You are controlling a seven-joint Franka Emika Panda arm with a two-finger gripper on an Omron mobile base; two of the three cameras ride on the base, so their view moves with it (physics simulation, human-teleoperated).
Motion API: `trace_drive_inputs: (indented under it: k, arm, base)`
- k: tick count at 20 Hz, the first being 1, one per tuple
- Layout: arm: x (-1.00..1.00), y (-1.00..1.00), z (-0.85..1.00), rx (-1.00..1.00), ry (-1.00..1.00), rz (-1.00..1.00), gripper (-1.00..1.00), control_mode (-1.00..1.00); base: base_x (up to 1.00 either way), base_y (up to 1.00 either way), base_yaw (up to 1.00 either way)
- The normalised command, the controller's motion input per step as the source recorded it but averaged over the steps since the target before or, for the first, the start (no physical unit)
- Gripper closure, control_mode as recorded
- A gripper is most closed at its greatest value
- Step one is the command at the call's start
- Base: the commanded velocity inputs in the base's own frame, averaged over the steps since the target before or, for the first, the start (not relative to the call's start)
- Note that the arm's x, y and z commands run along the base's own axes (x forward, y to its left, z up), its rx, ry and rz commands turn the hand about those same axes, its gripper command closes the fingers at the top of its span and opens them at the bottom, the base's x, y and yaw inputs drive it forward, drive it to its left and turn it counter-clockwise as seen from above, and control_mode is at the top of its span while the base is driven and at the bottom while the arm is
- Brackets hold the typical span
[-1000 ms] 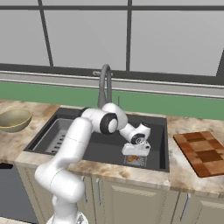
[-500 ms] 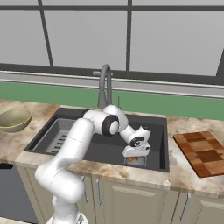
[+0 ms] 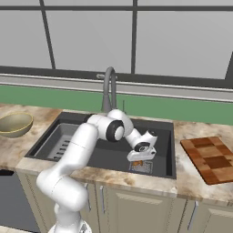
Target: Pick the mushroom from the sink and place it in the bowl. Then pick the bowl and place it in the microwave. Then close the microwave door and press the start button.
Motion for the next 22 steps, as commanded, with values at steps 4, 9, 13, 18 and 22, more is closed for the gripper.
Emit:
trace_drive_inputs:
  k: [4, 9, 13, 18, 22]
  arm:
    - [-0.04, -0.11, 0.00, 0.02, 0.00, 0.00, 1.00, -1.00]
    - [-0.28, -0.23, 0.12, 0.06, 0.00, -0.01, 1.00, -1.00]
    - [-0.39, -0.33, 0.57, 0.07, 0.00, -0.04, 1.00, -1.00]
    - [-0.34, -0.22, 0.95, 0.04, 0.00, -0.03, 1.00, -1.00]
    - [-0.33, -0.05, 1.00, 0.00, -0.02, -0.03, 1.00, -1.00]
  base:
    - [0.00, 0.00, 0.00]
    - [0.00, 0.00, 0.00]
    - [0.00, 0.00, 0.00]
    - [0.00, 0.00, 0.00]
    - [0.00, 0.00, 0.00]
